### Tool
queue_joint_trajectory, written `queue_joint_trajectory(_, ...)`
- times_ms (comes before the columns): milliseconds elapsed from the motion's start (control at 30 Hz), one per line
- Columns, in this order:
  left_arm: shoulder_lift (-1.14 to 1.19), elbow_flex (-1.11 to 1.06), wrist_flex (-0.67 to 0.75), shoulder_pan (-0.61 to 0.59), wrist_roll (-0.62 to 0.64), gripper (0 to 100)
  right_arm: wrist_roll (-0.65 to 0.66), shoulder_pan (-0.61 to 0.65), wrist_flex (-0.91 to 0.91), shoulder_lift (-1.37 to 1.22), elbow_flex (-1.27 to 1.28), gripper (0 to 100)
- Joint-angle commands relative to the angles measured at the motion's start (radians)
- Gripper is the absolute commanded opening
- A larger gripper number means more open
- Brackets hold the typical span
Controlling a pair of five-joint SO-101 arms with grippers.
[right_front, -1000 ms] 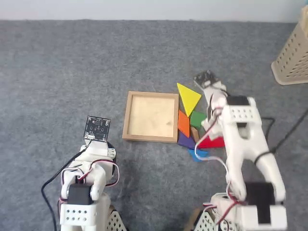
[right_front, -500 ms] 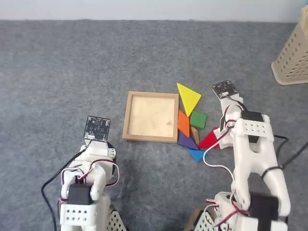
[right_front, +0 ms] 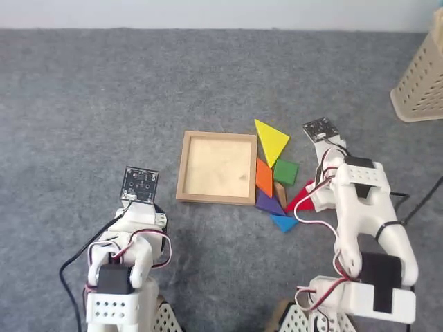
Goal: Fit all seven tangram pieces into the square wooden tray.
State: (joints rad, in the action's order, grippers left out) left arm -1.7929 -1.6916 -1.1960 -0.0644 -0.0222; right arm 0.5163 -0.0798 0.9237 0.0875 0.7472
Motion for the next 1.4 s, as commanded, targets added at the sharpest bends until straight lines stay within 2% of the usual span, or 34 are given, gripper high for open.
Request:
queue_joint_trajectory(0, -0.003, 0.005, -0.005, -0.006, 0.009, 1, 0.066, -0.038, -0.013, -0.010, -0.051, 2.1)
queue_joint_trajectory(233, -0.003, 0.005, -0.005, -0.006, 0.009, 1, 0.095, -0.076, 0.013, -0.010, -0.170, 2.1)
queue_joint_trajectory(333, -0.003, 0.005, -0.005, -0.006, 0.009, 1, 0.002, -0.061, 0.122, -0.010, -0.275, 2.1)
queue_joint_trajectory(400, -0.003, 0.005, -0.005, -0.006, 0.009, 1, -0.132, -0.024, 0.199, -0.010, -0.336, 2.1)
queue_joint_trajectory(467, -0.003, 0.005, -0.005, -0.006, 0.009, 1, -0.321, 0.031, 0.255, -0.010, -0.381, 2.1)
queue_joint_trajectory(633, -0.003, 0.005, -0.005, -0.006, 0.009, 1, -1.019, 0.145, 0.292, -0.010, -0.413, 3.5)
queue_joint_trajectory(700, -0.003, 0.005, -0.005, -0.006, 0.009, 1, -1.185, 0.153, 0.278, -0.012, -0.407, 9.5)
queue_joint_trajectory(833, -0.003, 0.005, -0.005, -0.006, 0.009, 1, -1.246, 0.148, 0.269, -0.035, -0.396, 27.9)
queue_joint_trajectory(900, -0.003, 0.005, -0.005, -0.006, 0.009, 1, -1.295, 0.156, 0.269, -0.074, -0.394, 32.2)
queue_joint_trajectory(1000, -0.003, 0.005, -0.005, -0.005, 0.009, 1, -1.353, 0.171, 0.255, -0.163, -0.416, 30.1)
queue_joint_trajectory(1133, -0.003, 0.005, -0.005, -0.005, 0.009, 1, -1.358, 0.193, 0.257, -0.271, -0.483, 27.7)
queue_joint_trajectory(1367, -0.003, 0.005, -0.005, -0.005, 0.009, 1, -1.410, 0.150, 0.257, -0.358, -0.565, 28.0)
